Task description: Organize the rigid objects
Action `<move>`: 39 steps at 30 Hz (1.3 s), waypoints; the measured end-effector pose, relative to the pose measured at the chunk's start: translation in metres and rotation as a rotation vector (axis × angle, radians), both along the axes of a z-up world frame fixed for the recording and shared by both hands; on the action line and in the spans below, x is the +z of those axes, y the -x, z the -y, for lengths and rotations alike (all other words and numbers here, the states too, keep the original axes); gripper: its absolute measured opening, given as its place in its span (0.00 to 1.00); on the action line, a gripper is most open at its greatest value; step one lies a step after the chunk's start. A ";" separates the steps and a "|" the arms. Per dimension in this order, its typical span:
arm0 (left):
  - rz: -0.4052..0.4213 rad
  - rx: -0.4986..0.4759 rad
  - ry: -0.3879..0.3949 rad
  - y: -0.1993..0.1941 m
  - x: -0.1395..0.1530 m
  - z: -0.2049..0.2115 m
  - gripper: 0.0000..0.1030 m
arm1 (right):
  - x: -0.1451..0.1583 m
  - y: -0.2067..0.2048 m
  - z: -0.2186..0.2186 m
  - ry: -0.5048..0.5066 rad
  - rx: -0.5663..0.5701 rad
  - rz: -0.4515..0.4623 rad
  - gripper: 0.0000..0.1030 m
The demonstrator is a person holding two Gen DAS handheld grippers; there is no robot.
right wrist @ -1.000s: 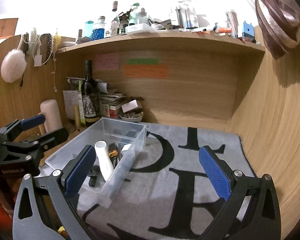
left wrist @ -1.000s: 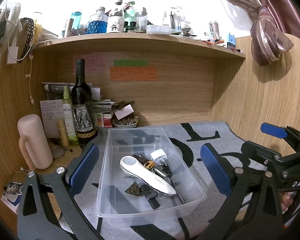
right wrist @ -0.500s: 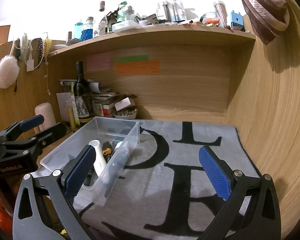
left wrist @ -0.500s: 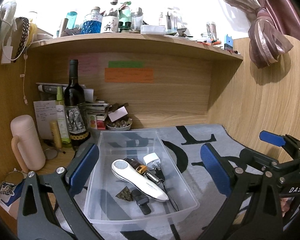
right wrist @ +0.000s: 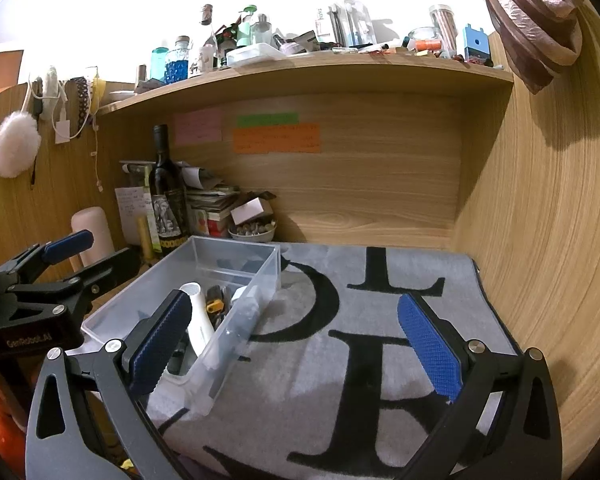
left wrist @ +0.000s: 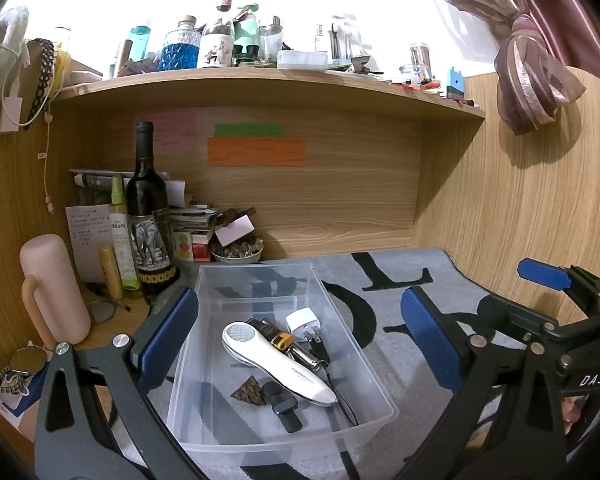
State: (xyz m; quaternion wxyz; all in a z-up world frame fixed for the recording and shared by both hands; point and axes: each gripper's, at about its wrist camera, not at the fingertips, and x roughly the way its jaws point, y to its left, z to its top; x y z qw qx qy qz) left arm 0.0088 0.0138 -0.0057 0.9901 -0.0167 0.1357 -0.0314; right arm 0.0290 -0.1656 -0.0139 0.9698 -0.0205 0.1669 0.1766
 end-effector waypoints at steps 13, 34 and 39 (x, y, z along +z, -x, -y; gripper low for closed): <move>0.002 0.001 0.009 0.000 0.001 -0.001 1.00 | 0.001 -0.002 -0.003 0.004 0.008 0.002 1.00; 0.009 0.004 0.014 0.001 0.000 -0.005 1.00 | 0.001 -0.002 -0.006 0.002 0.015 0.000 1.00; 0.005 -0.004 0.017 0.002 -0.003 -0.006 1.00 | 0.001 -0.002 -0.008 0.006 0.013 -0.003 1.00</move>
